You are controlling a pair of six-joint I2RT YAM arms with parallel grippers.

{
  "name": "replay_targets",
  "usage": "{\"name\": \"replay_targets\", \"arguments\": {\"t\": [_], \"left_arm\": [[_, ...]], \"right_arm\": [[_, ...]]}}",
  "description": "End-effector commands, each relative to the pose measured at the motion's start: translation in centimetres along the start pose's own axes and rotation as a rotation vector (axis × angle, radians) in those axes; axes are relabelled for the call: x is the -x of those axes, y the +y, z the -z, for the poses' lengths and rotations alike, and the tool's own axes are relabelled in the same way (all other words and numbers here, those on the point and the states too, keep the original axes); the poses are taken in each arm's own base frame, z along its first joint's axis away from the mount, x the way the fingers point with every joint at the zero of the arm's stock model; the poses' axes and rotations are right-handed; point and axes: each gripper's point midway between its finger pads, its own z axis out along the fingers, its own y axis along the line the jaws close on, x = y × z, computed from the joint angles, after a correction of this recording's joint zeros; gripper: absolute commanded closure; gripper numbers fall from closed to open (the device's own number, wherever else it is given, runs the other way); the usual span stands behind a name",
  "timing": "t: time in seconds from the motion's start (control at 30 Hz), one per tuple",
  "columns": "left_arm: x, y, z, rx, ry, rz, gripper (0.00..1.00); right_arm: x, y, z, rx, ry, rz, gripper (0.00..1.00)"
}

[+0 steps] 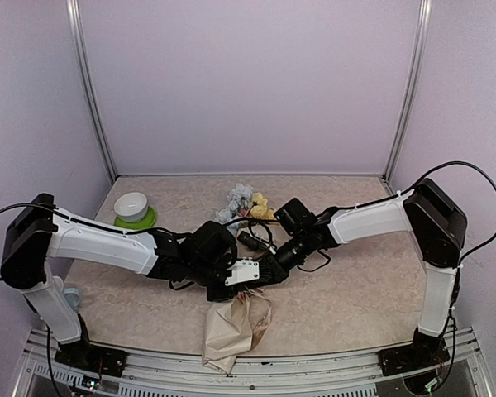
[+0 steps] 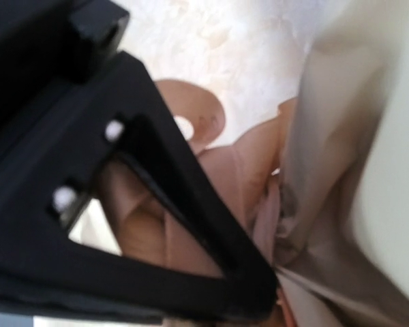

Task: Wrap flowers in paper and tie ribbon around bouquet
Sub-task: Cross the half-tied ribbon over the folded bouquet.

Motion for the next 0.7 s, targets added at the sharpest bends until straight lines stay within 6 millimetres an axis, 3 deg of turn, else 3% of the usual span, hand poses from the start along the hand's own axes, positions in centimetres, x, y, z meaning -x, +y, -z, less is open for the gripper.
{"name": "replay_targets", "arguments": {"t": [0.0, 0.13, 0.27, 0.43, 0.67], "left_arm": [[0.6, 1.7, 0.8, 0.112, -0.016, -0.008, 0.89], [0.4, 2.7, 0.9, 0.190, -0.001, 0.001, 1.00], [1.1, 2.5, 1.4, 0.226, -0.050, 0.011, 1.00], [0.9, 2.1, 0.8, 0.222, -0.061, 0.045, 1.00], [0.6, 1.7, 0.4, 0.151, -0.088, 0.129, 1.00]], "right_arm": [[-0.2, 0.0, -0.3, 0.038, 0.008, -0.004, 1.00], [-0.6, 0.3, -0.1, 0.039, 0.013, -0.005, 1.00], [-0.5, 0.9, 0.4, 0.038, -0.018, 0.003, 0.97], [-0.2, 1.0, 0.6, 0.009, -0.055, 0.003, 0.84], [0.8, 1.6, 1.7, -0.068, -0.162, 0.037, 0.89]]}}
